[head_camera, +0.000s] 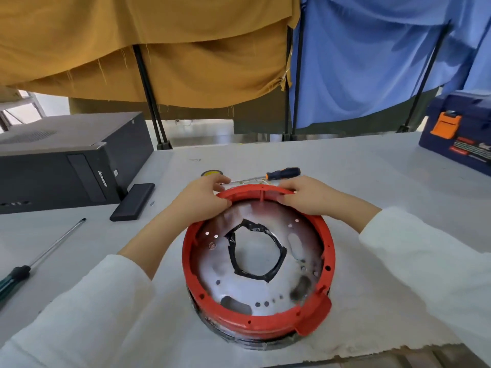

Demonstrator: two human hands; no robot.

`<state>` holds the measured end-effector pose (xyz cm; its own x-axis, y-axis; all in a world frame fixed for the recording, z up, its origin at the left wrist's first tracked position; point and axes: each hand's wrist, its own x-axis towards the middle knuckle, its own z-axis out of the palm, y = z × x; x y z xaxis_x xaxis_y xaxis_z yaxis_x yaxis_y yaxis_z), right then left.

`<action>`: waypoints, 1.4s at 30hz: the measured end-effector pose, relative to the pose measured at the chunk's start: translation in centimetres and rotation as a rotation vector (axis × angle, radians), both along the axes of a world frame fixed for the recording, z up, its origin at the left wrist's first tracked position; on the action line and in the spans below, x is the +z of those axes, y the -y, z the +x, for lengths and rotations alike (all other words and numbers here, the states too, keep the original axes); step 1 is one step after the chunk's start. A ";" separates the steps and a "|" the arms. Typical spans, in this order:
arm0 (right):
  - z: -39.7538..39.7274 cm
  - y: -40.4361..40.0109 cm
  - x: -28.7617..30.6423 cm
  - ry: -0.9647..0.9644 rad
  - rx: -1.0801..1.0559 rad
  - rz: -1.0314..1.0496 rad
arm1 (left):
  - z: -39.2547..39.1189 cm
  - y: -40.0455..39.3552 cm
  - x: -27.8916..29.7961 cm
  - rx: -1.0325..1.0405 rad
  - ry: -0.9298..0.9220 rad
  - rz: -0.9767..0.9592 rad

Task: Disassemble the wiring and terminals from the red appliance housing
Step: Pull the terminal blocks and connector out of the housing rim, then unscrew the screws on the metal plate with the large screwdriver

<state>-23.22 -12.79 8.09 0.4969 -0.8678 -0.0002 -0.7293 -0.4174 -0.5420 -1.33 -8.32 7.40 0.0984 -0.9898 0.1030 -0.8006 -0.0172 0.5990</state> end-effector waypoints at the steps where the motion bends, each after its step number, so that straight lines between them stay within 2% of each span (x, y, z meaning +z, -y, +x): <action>1: 0.1 0.0 0.7 0.032 0.009 -0.025 | 0.7 -0.4 0.8 -0.005 -0.048 0.082; 3: 0.2 0.1 1.9 0.093 0.025 -0.075 | 1.5 -1.3 1.9 -0.005 -0.211 0.230; 5: 0.2 0.1 2.8 0.132 0.048 -0.114 | 1.5 -2.2 2.1 -0.004 -0.310 0.287; 11: -0.9 0.4 3.6 0.203 0.064 0.006 | 0.9 -3.4 0.0 0.087 -0.560 0.163; 16: -2.0 0.2 2.7 0.321 -0.129 0.234 | 3.1 -4.1 -2.8 0.211 -0.755 0.163; 18: -2.0 0.2 2.0 0.308 -0.180 0.330 | 3.6 -4.1 -3.3 0.258 -0.852 0.104; 20: -1.7 0.0 2.0 0.392 -0.216 0.397 | 3.6 -3.9 -3.3 0.271 -0.917 -0.003; 23: -1.5 0.1 3.1 0.688 -0.221 0.491 | 3.9 -3.5 -3.0 0.094 -0.961 -0.065; 26: -1.9 0.2 4.5 0.814 -0.138 0.490 | 4.8 -3.4 -2.3 -0.142 -0.872 0.071; 28: -2.1 0.1 5.1 0.793 -0.049 0.441 | 5.5 -3.5 -1.2 -0.126 -0.898 0.182; 31: -2.1 -0.8 6.3 0.697 0.057 0.346 | 6.4 -3.3 0.5 -0.056 -1.203 0.303; 32: -2.1 -1.1 6.6 0.651 0.094 0.312 | 6.6 -3.2 1.0 -0.012 -1.255 0.324; 35: -1.7 -2.6 7.4 0.471 0.217 0.242 | 6.1 -3.2 1.6 0.129 -1.283 0.369; 38: -1.7 -4.1 7.9 0.309 0.322 0.217 | 4.1 -4.1 1.4 0.136 -1.242 0.409; 40: -2.0 -5.1 8.0 0.191 0.339 0.207 | 3.3 -4.5 0.7 0.202 -1.215 0.352; 42: -2.5 -5.8 7.9 0.089 0.323 0.213 | 2.8 -4.8 -0.2 0.272 -1.193 0.216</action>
